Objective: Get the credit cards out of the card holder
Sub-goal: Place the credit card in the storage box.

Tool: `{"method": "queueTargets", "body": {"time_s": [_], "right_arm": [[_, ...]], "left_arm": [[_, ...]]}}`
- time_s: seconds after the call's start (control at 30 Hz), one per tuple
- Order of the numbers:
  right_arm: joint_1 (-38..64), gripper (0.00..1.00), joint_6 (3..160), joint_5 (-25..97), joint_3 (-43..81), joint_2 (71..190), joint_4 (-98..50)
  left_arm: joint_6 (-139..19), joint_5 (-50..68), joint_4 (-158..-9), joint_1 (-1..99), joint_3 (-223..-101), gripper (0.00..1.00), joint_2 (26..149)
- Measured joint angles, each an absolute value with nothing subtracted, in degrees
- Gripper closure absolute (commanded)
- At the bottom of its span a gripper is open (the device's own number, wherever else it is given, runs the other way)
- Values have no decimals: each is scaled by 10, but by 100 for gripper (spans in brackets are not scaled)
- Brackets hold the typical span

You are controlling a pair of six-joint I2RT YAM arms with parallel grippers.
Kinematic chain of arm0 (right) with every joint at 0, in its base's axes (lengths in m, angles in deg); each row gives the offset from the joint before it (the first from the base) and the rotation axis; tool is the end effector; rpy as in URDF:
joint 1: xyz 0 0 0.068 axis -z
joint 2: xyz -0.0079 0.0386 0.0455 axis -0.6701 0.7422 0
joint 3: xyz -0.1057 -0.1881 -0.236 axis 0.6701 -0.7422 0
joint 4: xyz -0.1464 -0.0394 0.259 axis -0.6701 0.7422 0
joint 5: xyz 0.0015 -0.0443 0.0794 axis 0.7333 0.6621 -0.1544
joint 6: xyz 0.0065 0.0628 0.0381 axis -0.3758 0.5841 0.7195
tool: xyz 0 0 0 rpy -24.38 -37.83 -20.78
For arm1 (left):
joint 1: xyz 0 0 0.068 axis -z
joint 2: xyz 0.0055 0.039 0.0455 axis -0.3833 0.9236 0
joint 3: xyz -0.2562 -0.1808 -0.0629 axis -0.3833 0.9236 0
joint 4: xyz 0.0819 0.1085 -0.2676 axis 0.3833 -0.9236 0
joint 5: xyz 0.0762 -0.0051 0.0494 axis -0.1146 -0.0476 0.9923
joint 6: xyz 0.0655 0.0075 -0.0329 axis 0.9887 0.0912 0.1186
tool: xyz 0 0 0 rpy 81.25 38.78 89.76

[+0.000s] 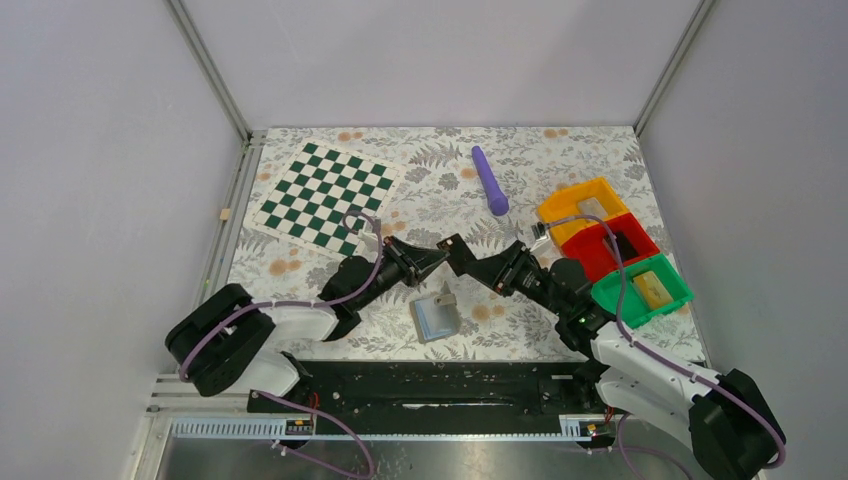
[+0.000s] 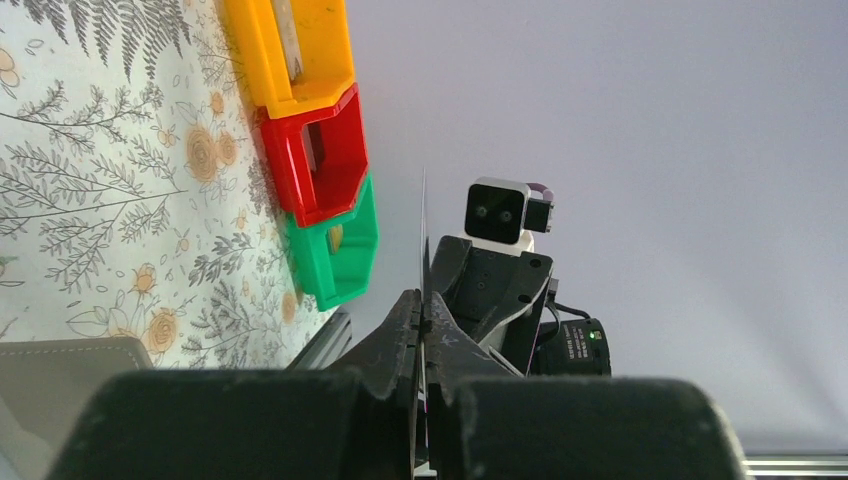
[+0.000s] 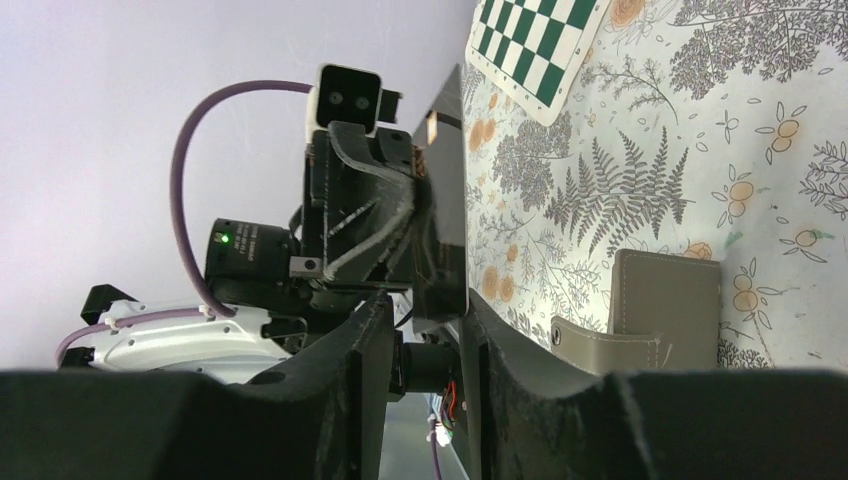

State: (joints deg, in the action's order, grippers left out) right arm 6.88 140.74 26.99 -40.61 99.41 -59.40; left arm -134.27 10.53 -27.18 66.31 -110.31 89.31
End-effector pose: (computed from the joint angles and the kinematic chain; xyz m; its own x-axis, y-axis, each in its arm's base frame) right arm 0.1728 0.1432 0.2433 -0.7111 0.5707 -0.4107 -0.3260 0.2499 0.9117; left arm 0.2073 -0.2085 0.2131 -0.7670 -0.6366 -0.0805 0.0726 0.0387 -0.9966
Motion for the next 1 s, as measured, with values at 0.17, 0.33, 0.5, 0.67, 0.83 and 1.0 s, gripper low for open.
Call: {"method": "queueTargets", "body": {"time_s": [0.17, 0.33, 0.5, 0.67, 0.83, 1.0], "right_arm": [[69, 73, 1412, 281, -408, 1007, -609], [69, 86, 1423, 293, -414, 1010, -616], [68, 71, 1428, 305, -415, 998, -611], [68, 78, 1424, 323, -415, 983, -595], [68, 79, 1424, 328, -415, 983, -595], [68, 73, 1424, 328, -419, 983, -595]], "left_arm": [[-1370, 116, -204, 682, -1100, 100, 946], [-1378, 123, -173, 693, -1099, 100, 958], [-1380, 135, -162, 697, -1094, 100, 960], [-1386, 153, -153, 699, -1078, 100, 960], [-1387, 164, -151, 700, -1078, 100, 957], [-1386, 176, -151, 700, -1076, 100, 954]]}}
